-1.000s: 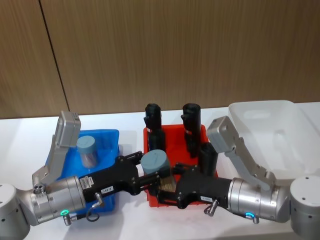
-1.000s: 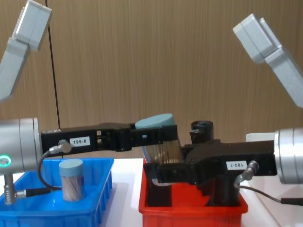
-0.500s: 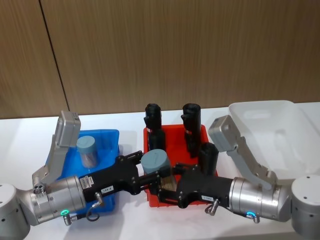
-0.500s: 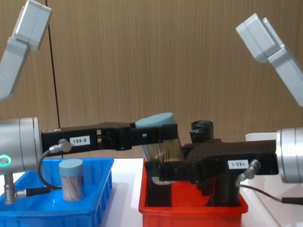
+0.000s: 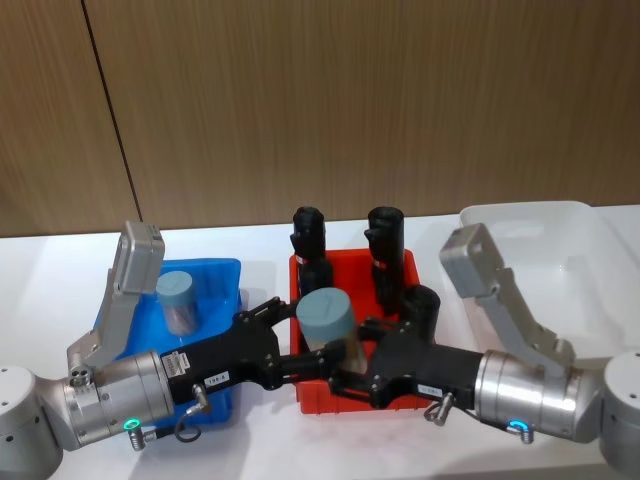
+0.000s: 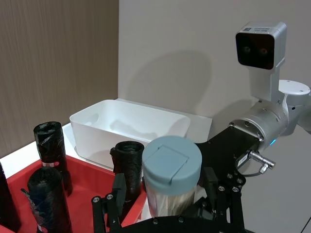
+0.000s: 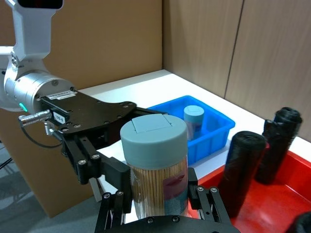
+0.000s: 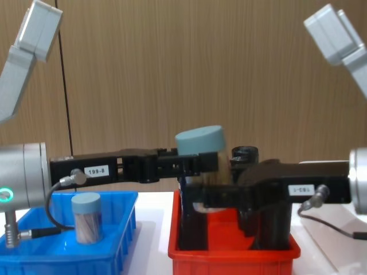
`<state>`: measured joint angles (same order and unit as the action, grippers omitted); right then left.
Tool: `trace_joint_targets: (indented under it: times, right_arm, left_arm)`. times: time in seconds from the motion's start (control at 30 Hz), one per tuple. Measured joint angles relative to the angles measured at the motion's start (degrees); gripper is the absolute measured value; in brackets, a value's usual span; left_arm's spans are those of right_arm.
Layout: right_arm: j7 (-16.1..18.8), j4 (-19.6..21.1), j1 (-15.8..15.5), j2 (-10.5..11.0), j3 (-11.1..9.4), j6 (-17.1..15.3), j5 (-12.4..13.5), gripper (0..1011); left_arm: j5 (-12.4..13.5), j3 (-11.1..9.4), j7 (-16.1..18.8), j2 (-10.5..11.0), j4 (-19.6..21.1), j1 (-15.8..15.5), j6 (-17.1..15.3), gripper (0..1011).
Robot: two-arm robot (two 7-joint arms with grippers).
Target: Pick the cotton swabs from the blue box and place them into the white box.
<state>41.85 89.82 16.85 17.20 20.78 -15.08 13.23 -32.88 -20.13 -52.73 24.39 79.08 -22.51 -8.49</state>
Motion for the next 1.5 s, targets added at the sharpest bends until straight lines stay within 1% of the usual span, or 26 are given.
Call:
trace_joint_targets:
  times: [0.1,0.2,0.27,0.3,0.4,0.5,0.53,0.7,0.73,0.83,0.93,1.03,1.13,1.17,1.27,1.37,1.4,1.43,1.5]
  right_arm:
    - [-0.64,0.53,-0.39,0.53,-0.31,0.19,0.67,636]
    - [-1.63,1.44,-1.09,1.48,-0.91,0.49,1.63,636]
    - [-2.95,2.38,-1.9,2.63,-1.67,0.85,2.82,636]
    - [-2.95,2.38,-1.9,2.63,-1.67,0.85,2.82,636]
    - [-4.79,3.61,-3.03,4.28,-2.8,1.34,4.42,636]
    - [-6.09,4.28,-3.71,5.27,-3.53,1.69,5.48,636]
    - [-6.9,4.76,-4.24,6.06,-4.12,1.89,6.13,637]
    - [-9.57,5.99,-5.68,8.16,-5.73,2.71,8.13,636]
    - [-10.62,6.31,-6.11,8.79,-6.24,2.99,8.77,636]
    - [-12.04,6.74,-6.75,9.75,-7.03,3.36,9.58,636]
    - [-14.48,7.04,-7.47,11.02,-8.22,3.92,10.85,636]
    - [-16.0,7.03,-7.7,11.54,-8.79,4.17,11.42,636]
    - [-18.34,6.38,-7.75,12.16,-9.64,4.51,12.14,636]
    - [-18.34,6.38,-7.75,12.16,-9.64,4.51,12.14,636]
    - [-20.09,5.21,-7.36,12.34,-10.16,4.68,12.4,637]
    - [-22.18,3.01,-6.26,12.17,-10.51,4.83,12.5,636]
    - [-22.18,3.01,-6.26,12.17,-10.51,4.83,12.5,636]
    - [-22.99,1.56,-5.37,11.86,-10.58,4.88,12.39,636]
    - [-23.66,-0.09,-4.57,11.55,-10.58,4.91,12.14,636]
  left_arm:
    - [0.0,0.0,0.0,0.0,0.0,0.0,0.0,1004]
    - [0.0,0.0,0.01,0.0,0.0,0.0,0.0,1004]
    - [0.0,0.0,0.01,0.0,0.0,0.0,0.0,1004]
    - [0.0,0.0,0.01,0.0,0.0,0.0,0.0,1004]
    - [0.0,0.0,0.01,0.0,0.0,0.0,0.0,1004]
    - [0.0,0.0,0.01,0.0,0.0,0.0,0.0,1004]
    - [0.0,0.0,0.01,0.0,0.0,0.0,0.0,1004]
    - [-0.01,0.0,0.01,0.0,0.0,0.0,0.0,1004]
    - [-0.01,0.0,0.02,0.0,0.0,0.0,0.0,1004]
    - [0.0,0.0,0.01,0.0,0.0,0.0,0.0,1004]
    - [-0.01,0.0,0.01,0.0,0.0,0.0,0.0,1004]
    - [0.0,0.0,0.01,0.0,0.0,0.0,0.0,1004]
    - [-0.01,0.0,0.01,0.0,0.0,0.0,0.0,1004]
    - [-0.01,0.0,0.01,0.0,0.0,0.0,0.0,1004]
    - [-0.01,0.0,0.01,0.0,0.0,0.0,0.0,1004]
    - [-0.01,0.0,0.01,0.0,0.0,0.0,0.0,1004]
    - [-0.01,-0.01,0.01,0.0,0.0,0.0,0.0,1004]
    - [-0.01,0.0,0.01,0.0,0.0,0.0,0.0,1004]
    - [-0.01,0.0,0.01,0.0,0.0,0.0,0.0,1004]
